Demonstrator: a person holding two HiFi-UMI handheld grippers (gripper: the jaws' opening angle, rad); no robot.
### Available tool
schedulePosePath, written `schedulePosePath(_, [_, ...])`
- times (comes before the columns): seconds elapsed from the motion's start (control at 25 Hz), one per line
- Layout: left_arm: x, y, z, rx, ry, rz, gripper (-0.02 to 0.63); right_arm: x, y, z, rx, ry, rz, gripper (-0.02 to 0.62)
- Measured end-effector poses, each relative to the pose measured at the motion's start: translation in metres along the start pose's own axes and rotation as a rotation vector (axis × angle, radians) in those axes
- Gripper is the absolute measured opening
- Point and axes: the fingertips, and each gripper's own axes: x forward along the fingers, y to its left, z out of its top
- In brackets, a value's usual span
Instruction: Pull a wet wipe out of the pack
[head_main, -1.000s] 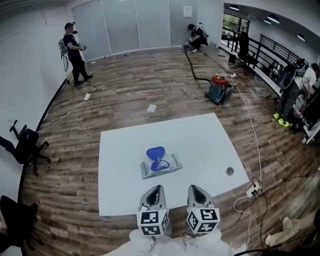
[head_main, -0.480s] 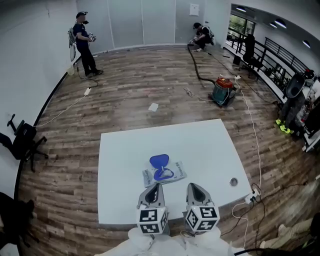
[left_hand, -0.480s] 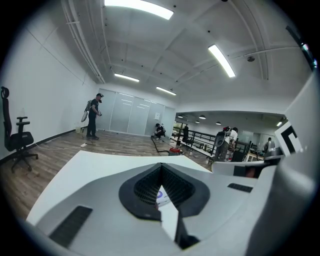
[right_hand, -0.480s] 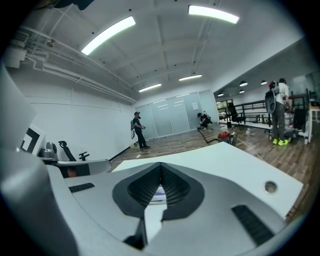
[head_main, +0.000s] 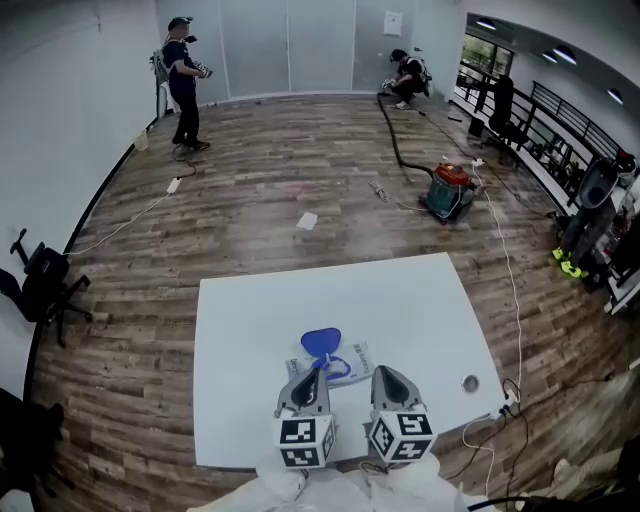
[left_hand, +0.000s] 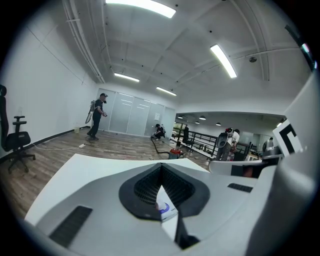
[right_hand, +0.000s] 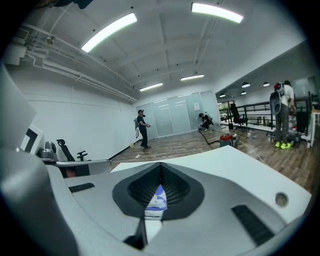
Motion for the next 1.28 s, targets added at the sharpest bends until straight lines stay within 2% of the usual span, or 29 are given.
schedulePosePath(0.28, [0.015,0.011,0.003,0.0,0.008,0.003,-0.003,0.018,0.002,0.002,0.0,0.002,0.001,0.009])
schedulePosePath(0.52, [0.018,0.015,-0.01,-0.011,0.036,0.022,-0.003,0.017,-0.001,-0.015,0.033,0.031,0.009,0.009])
schedulePosePath(0.84, [0.014,0.027,-0.023,-0.018,0.082,0.077,-0.003,0.034,0.006,-0.03,0.025,0.077,0.073,0.011])
schedulePosePath(1.04, [0.011,0.03,-0.027,-0.033,0.088,0.101,-0.003,0.044,0.015,-0.043,0.053,0.138,0.152,0.011])
schedulePosePath(1.28, [0.005,0.034,-0.033,-0.033,0.106,0.121,-0.003,0.053,0.017,-0.053,0.05,0.175,0.182,0.014])
